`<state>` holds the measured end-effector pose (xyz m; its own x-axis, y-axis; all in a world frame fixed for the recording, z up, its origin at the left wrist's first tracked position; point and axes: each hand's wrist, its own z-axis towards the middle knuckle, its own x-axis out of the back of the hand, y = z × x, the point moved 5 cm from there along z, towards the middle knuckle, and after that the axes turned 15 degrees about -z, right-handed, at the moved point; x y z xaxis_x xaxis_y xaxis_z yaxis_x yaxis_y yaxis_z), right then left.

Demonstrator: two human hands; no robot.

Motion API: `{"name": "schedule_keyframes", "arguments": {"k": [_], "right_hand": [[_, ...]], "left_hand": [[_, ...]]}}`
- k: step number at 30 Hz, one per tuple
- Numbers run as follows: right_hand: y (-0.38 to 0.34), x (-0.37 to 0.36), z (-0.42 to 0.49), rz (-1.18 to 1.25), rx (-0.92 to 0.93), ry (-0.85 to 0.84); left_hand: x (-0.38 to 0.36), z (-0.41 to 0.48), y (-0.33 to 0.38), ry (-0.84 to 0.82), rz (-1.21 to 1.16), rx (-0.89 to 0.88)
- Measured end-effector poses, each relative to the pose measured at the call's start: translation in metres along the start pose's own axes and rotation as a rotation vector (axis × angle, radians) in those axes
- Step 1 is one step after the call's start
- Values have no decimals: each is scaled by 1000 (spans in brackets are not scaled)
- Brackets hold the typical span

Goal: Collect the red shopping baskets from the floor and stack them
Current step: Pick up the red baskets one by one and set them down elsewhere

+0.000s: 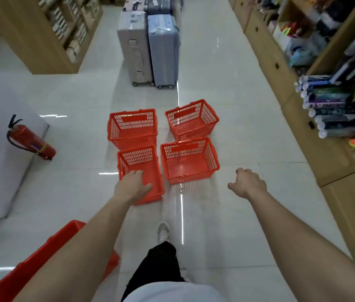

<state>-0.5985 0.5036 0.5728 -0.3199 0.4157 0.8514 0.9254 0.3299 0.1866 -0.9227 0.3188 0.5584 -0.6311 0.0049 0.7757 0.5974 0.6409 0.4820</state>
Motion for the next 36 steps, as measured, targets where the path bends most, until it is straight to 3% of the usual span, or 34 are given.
{"name": "schedule_keyframes", "arguments": {"k": [8, 18, 23, 31, 36], "right_hand": [[14, 15, 133, -35, -45, -103], [-55, 33, 354, 63, 38, -169], [-71, -33, 469, 104, 59, -216], [-99, -210, 667, 109, 102, -227], [-107, -296, 749, 188, 33, -116]], "left_hand": [[-31, 152, 45, -94, -3, -46], [-59, 358, 19, -188, -97, 159], [-124, 441, -20, -174, -171, 294], [-285, 575, -105, -73, -248, 450], [-377, 629, -150, 29, -304, 514]]}}
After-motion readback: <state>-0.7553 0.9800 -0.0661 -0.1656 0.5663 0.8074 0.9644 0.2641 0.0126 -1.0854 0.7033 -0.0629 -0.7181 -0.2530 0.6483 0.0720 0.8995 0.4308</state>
